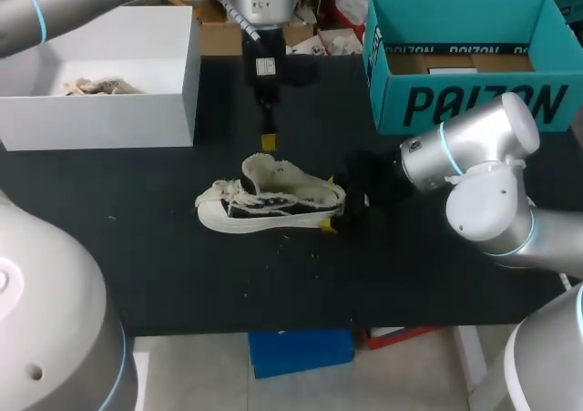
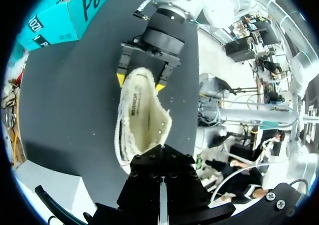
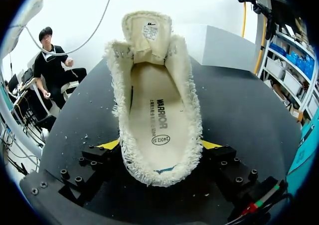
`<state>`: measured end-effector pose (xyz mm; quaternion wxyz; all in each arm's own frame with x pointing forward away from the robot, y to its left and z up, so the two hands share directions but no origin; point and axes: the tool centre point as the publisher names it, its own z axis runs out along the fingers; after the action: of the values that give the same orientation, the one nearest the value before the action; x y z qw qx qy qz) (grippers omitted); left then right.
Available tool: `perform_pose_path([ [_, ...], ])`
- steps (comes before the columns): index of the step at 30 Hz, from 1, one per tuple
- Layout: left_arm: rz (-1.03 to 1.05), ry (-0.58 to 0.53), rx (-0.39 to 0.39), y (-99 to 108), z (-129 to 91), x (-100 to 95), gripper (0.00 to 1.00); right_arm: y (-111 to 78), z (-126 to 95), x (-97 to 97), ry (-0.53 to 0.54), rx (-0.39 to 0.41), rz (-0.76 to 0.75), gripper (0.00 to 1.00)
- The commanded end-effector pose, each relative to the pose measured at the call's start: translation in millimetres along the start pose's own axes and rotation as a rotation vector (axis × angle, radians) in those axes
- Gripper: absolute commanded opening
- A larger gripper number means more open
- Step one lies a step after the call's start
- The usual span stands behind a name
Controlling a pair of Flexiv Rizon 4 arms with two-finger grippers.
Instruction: Take the shoe out of the shoebox, open the shoe tongue, remove and reinsert the insole, then place the shoe into the shoebox
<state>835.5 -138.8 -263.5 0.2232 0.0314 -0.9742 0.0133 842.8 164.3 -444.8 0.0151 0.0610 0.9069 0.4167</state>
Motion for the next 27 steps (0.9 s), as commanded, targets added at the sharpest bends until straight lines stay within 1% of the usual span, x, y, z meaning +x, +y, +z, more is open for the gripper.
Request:
perform_pose_path([
  [1, 0.065, -0.108, 0.101, 4.5, 11.9, 16.4, 0.0, -0.4, -0.2, -0.1, 0.001, 0.001, 0.001, 0.0],
  [3, 0.078, -0.095, 0.106, 0.8, 13.7, 16.9, 0.0, -0.4, -0.2, -0.1, 0.001, 0.001, 0.001, 0.0],
  [17, 0.078, -0.095, 0.106, 0.8, 13.7, 16.9, 0.0, -0.4, -0.2, -0.1, 0.001, 0.001, 0.001, 0.0],
  [23, 0.116, -0.13, 0.109, -4.7, 32.3, 7.1, 0.0, -0.4, -0.2, -0.1, 0.001, 0.001, 0.001, 0.0],
  [25, 0.137, -0.111, 0.129, -6.2, 35.0, 2.6, 0.0, -0.4, -0.2, -0.1, 0.001, 0.001, 0.001, 0.0],
  [27, 0.155, -0.104, 0.128, -8.0, 36.7, -0.5, 0.0, -0.4, -0.2, -0.1, 0.001, 0.001, 0.001, 0.0],
])
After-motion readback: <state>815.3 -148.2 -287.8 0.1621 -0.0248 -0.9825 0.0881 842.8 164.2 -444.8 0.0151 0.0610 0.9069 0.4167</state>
